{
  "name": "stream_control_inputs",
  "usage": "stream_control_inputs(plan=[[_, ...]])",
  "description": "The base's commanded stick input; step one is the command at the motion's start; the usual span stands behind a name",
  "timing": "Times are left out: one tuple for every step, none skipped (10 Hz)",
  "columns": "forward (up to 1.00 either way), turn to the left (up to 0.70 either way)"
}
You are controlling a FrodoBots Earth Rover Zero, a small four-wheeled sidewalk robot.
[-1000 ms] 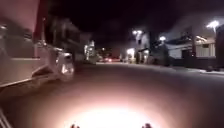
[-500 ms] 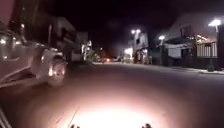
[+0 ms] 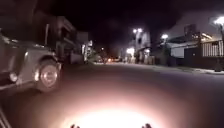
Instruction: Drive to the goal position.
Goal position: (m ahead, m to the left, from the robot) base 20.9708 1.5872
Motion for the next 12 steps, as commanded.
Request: stream_control_inputs(plan=[[0.85,0.0],[0.85,0.0],[0.85,0.0],[0.85,0.0],[0.85,0.0],[0.85,0.0],[0.85,0.0],[0.85,0.0],[0.85,0.0],[0.85,0.0],[0.85,0.0],[0.85,0.0]])
